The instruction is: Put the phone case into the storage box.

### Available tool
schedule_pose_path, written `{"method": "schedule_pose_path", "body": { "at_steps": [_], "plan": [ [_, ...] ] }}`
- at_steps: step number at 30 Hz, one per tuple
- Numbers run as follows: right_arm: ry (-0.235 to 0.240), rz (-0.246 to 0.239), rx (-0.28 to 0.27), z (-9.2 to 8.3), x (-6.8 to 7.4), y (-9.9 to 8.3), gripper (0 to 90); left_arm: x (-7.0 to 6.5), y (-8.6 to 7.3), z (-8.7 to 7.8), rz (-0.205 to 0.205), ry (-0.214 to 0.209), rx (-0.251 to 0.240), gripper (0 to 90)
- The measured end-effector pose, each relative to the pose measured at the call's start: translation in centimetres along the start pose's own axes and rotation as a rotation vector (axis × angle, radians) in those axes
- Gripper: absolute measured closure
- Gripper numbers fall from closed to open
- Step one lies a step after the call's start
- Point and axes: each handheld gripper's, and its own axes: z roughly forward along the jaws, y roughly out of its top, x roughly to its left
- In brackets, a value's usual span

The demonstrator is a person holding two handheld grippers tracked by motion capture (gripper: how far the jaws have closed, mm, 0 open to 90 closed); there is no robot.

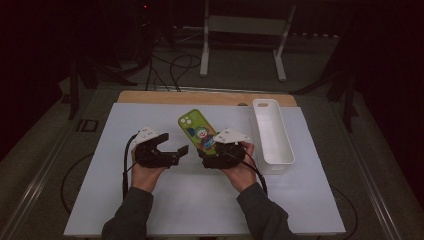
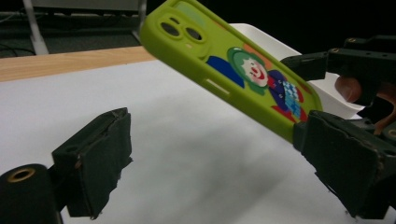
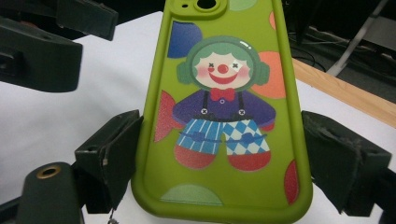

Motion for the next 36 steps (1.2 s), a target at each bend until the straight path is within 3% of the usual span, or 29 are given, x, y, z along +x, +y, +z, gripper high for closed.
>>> {"method": "schedule_pose_path", "body": {
  "at_steps": [19,25,36],
  "plan": [
    [0.016,-0.008,-0.021,0.0,0.4,0.0,15.4,-0.6,0.6,1.0,-0.028,0.004,-0.005,16.7],
    [0.022,-0.013,-0.031,-0.1,0.5,0.1,15.5,-0.7,0.7,1.4,-0.055,0.013,-0.003,20.5],
    [0.039,-0.027,-0.049,-0.2,0.9,0.1,15.5,-0.6,0.8,1.7,-0.091,-0.031,-0.014,28.1]
  ]
}}
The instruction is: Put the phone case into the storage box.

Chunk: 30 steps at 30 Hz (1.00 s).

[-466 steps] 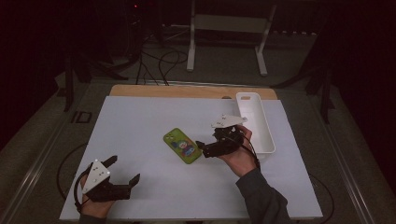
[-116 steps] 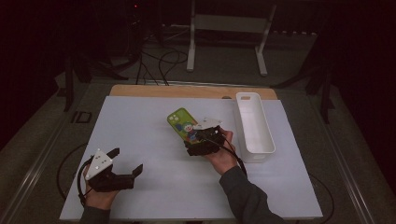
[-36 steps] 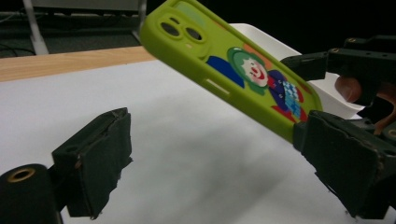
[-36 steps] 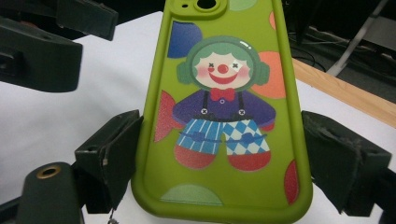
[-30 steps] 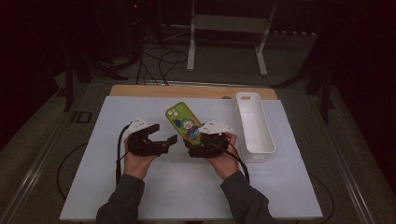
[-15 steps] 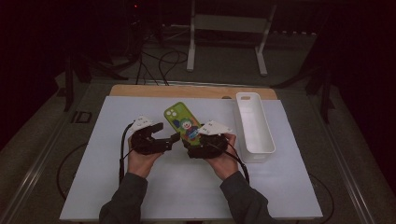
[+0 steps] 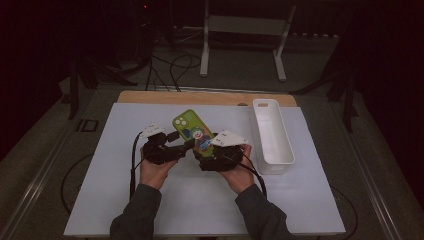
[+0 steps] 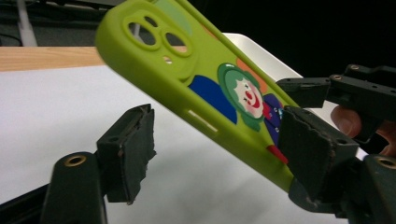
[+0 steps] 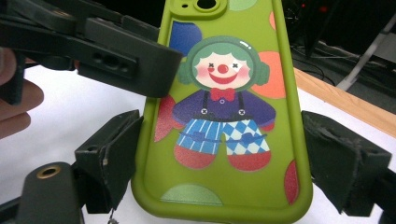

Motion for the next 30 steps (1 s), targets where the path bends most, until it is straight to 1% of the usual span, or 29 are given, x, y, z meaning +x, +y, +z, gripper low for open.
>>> {"method": "schedule_pose_path", "body": {
  "at_steps": [2,5,10,12,13,15,18,21,24,30],
  "plan": [
    [0.004,-0.005,-0.001,0.02,0.04,-0.01,15.5,-0.06,0.01,0.03,-0.002,-0.008,-0.001,30.3],
    [0.006,-0.005,-0.001,0.07,0.13,-0.03,15.5,-0.12,0.04,0.05,-0.005,-0.029,-0.002,36.0],
    [0.013,-0.008,-0.008,0.05,0.19,0.02,15.5,-0.2,-0.03,0.12,-0.005,-0.046,-0.003,44.3],
    [0.012,-0.008,-0.006,0.06,0.21,0.0,15.5,-0.23,-0.01,0.09,-0.003,-0.052,-0.005,48.8],
    [0.012,-0.008,-0.005,0.08,0.19,-0.04,15.5,-0.28,0.0,0.05,-0.001,-0.06,-0.011,48.8],
    [0.012,-0.007,-0.002,0.14,0.14,-0.12,15.6,-0.31,0.03,-0.05,-0.001,-0.069,-0.016,54.2],
    [0.006,-0.019,0.007,0.27,0.24,-0.18,15.6,-0.35,0.08,-0.15,-0.002,-0.085,-0.026,60.6],
    [0.004,-0.021,0.003,0.36,0.41,-0.15,15.7,-0.39,0.07,-0.11,-0.003,-0.098,-0.024,63.4],
    [0.0,-0.024,0.002,0.45,0.58,-0.11,15.7,-0.42,-0.01,0.01,-0.001,-0.102,-0.017,63.9],
    [-0.008,-0.022,0.005,0.54,0.58,-0.2,15.7,-0.63,-0.02,0.11,-0.002,-0.112,-0.019,68.4]
  ]
}}
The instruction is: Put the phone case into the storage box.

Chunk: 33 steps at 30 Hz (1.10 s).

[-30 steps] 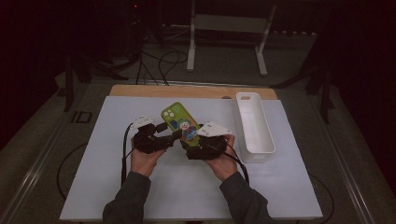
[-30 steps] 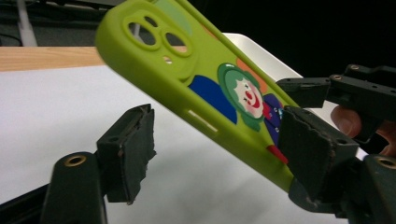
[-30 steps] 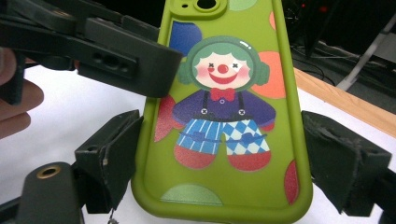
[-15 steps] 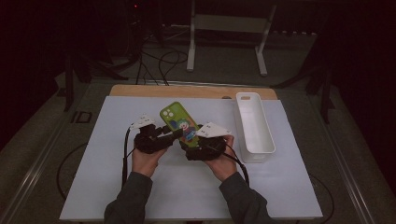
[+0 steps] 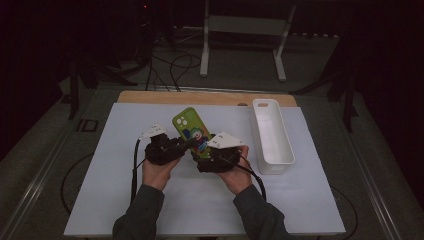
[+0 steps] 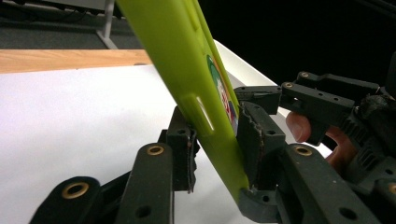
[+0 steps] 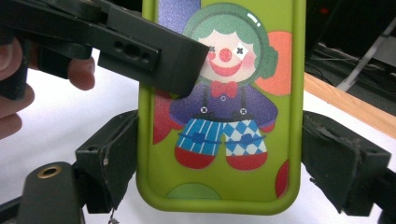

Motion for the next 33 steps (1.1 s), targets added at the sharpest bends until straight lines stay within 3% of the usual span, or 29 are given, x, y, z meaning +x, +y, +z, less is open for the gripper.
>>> {"method": "schedule_pose_path", "body": {
  "at_steps": [5,15,33],
  "plan": [
    [-0.005,0.014,0.002,0.1,0.0,-0.1,15.8,-0.3,0.0,0.2,0.009,-0.016,-0.002,71.4],
    [0.012,0.044,0.005,0.3,-0.2,-0.1,15.4,-1.2,0.3,0.2,0.077,-0.026,0.002,76.9],
    [0.039,0.02,0.034,0.0,-0.5,-0.3,11.8,-1.2,0.3,0.3,0.092,-0.003,0.023,77.3]
  ]
}}
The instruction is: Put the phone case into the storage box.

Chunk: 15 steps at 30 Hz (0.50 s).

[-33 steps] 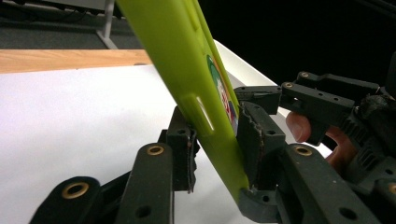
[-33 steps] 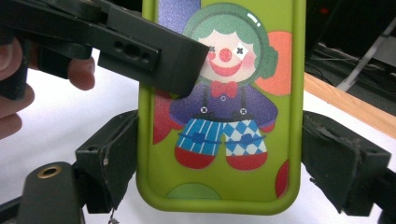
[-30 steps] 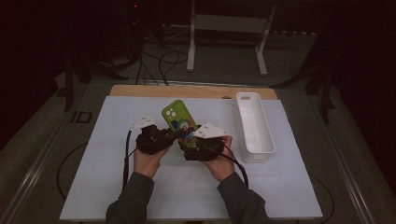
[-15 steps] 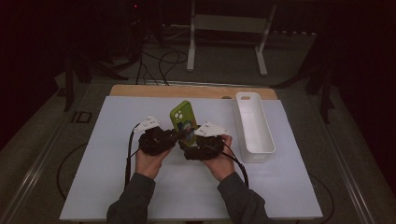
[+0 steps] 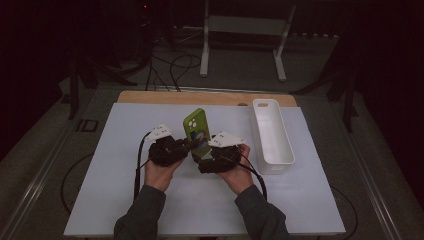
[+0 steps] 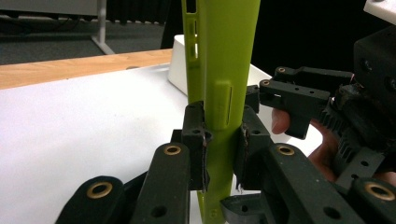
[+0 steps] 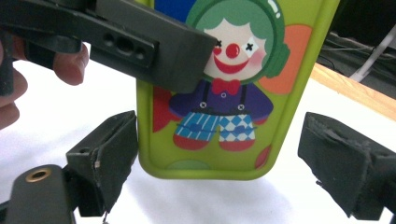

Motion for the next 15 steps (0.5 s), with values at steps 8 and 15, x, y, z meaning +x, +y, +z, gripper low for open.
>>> {"method": "schedule_pose_path", "body": {
  "at_steps": [8,15],
  "plan": [
    [0.013,0.0,0.009,-0.7,-0.3,0.1,11.8,0.1,0.0,-0.1,0.007,0.017,-0.001,77.4],
    [0.011,0.014,-0.002,-1.6,-1.0,0.4,11.9,0.0,-0.1,0.0,0.026,0.025,0.007,77.4]
  ]
}}
